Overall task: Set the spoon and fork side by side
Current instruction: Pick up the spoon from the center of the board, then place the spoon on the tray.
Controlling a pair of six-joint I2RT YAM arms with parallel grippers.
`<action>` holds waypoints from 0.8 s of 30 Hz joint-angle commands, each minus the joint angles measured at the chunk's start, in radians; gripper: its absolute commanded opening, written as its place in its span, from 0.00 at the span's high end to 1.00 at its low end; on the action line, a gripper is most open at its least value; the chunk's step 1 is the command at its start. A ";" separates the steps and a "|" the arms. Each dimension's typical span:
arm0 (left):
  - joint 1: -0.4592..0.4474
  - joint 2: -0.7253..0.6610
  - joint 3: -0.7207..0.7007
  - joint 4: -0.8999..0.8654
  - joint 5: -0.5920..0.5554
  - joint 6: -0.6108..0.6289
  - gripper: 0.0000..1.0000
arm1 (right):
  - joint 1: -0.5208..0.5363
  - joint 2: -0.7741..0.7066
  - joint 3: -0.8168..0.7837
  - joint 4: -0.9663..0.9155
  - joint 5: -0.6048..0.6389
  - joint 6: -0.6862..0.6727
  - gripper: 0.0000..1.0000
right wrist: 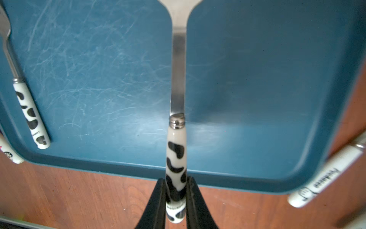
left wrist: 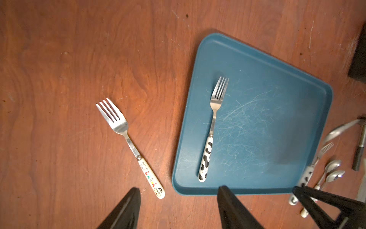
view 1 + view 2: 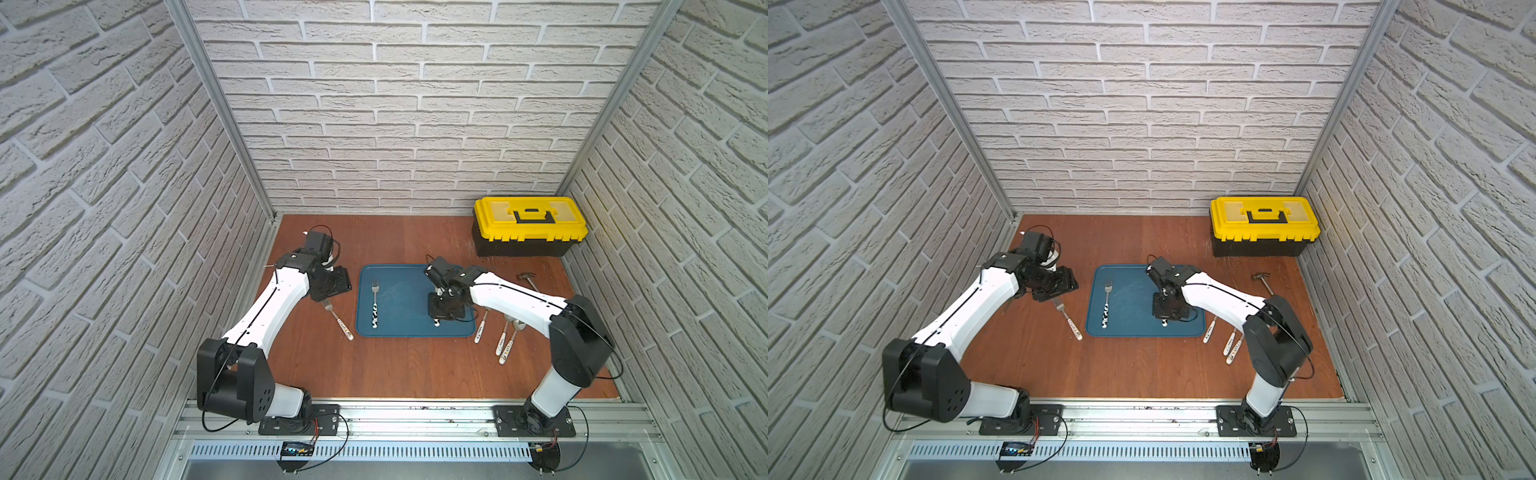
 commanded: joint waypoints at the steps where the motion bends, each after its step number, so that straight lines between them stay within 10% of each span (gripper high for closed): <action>1: 0.024 -0.039 -0.023 -0.022 0.022 0.034 0.33 | 0.051 0.065 0.095 0.043 -0.029 0.034 0.85; 24: 0.050 -0.085 -0.073 -0.002 0.063 0.045 0.33 | 0.148 0.363 0.393 0.027 -0.104 0.078 0.85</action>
